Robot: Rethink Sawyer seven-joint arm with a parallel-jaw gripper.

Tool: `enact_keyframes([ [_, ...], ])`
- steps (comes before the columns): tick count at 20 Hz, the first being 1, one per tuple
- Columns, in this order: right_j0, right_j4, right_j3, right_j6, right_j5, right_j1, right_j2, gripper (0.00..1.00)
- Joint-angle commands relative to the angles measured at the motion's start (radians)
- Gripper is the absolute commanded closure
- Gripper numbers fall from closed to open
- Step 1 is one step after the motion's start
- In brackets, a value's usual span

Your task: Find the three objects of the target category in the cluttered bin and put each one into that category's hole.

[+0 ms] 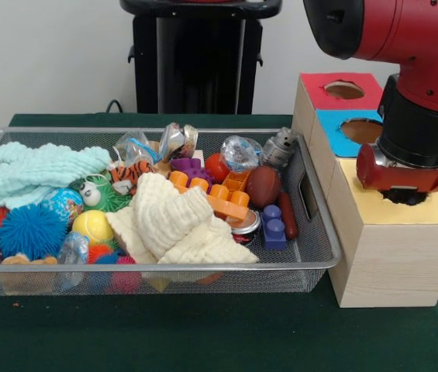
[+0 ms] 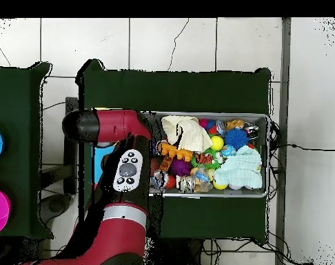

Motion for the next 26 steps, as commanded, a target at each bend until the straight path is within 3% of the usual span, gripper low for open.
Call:
enact_keyframes([
  [1, -0.011, 0.004, 0.019, 0.183, 0.017, 0.055, 0.053, 1.0],
  [11, -0.016, 0.014, -0.019, 0.166, 0.152, -0.026, 0.04, 1.0],
  [16, -0.013, 0.008, -0.082, 0.17, 0.201, -0.011, 0.028, 1.0],
  [26, -0.003, -0.013, -0.136, 0.166, 0.26, -0.027, 0.011, 1.0],
])
